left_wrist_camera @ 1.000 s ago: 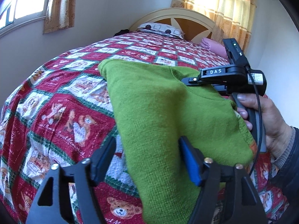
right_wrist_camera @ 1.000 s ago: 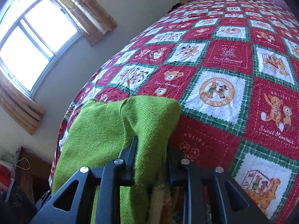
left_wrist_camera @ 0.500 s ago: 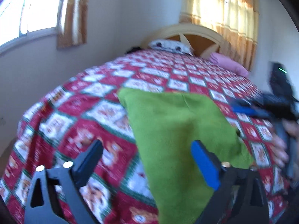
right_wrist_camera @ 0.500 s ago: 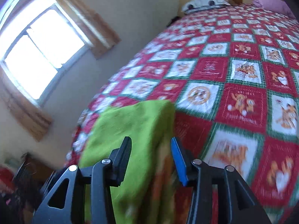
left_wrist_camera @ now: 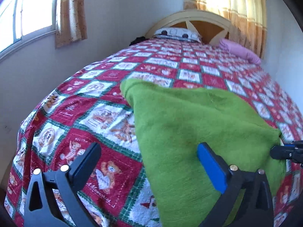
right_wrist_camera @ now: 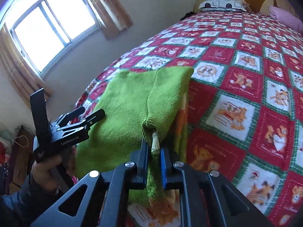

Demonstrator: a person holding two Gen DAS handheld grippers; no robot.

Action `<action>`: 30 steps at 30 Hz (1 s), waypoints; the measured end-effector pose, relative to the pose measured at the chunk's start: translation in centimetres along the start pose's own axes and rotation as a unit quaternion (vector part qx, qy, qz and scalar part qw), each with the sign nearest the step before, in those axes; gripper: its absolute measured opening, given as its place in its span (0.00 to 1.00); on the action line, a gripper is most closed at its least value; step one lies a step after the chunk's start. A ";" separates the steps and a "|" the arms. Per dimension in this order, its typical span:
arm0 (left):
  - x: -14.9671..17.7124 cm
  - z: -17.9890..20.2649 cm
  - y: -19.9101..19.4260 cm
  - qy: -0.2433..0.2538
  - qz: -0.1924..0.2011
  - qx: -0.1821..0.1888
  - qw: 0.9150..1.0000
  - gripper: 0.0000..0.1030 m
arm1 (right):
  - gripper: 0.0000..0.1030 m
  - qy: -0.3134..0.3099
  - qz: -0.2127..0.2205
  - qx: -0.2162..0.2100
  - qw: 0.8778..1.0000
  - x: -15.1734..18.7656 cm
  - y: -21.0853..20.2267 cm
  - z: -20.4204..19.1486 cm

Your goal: Fold small clothes

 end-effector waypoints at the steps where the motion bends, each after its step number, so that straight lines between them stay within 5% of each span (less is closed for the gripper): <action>1: 0.2 0.1 0.3 0.000 -0.003 0.002 1.000 1.00 | 0.10 0.005 -0.017 0.013 1.000 0.6 1.2 0.8; 4: 0.4 0.1 0.2 -0.010 -0.005 0.003 1.000 1.00 | 0.10 0.015 -0.022 -0.003 1.000 1.0 1.8 1.5; 6: 0.0 -0.2 -0.5 -0.007 0.001 -0.001 1.000 1.00 | 0.23 0.012 -0.002 0.005 1.000 0.4 0.7 1.0; 8: -0.9 -1.0 -1.3 -0.006 0.025 -0.017 1.000 1.00 | 0.38 -0.015 0.045 0.042 0.998 -1.0 -1.5 0.3; 11: -1.4 -1.6 -0.8 -0.001 0.023 -0.030 0.999 1.00 | 0.38 -0.074 0.094 0.063 0.991 -3.2 -3.3 -2.4; 15: -0.5 -1.2 0.4 -0.001 0.002 -0.029 1.000 1.00 | 0.38 -0.098 0.068 -0.004 0.993 -4.4 -0.2 -5.6; 20: 0.0 -1.2 0.9 -0.002 -0.005 -0.020 1.000 1.00 | 0.38 -0.073 0.012 0.047 0.996 -3.3 5.6 -2.3; 30: 0.7 -1.2 2.1 -0.016 -0.007 0.005 1.000 1.00 | 0.38 -0.060 0.030 0.048 0.997 -3.0 7.1 -1.9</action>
Point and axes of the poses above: each gripper's, at about its wrist camera, not at the fingertips, and y roughly the way its jaws point, z to its right, x to its underside, the point moved 7 cm from there along y, roughly the way its jaws point, and after that the axes turned 5 degrees about z, right-handed, at the moved point
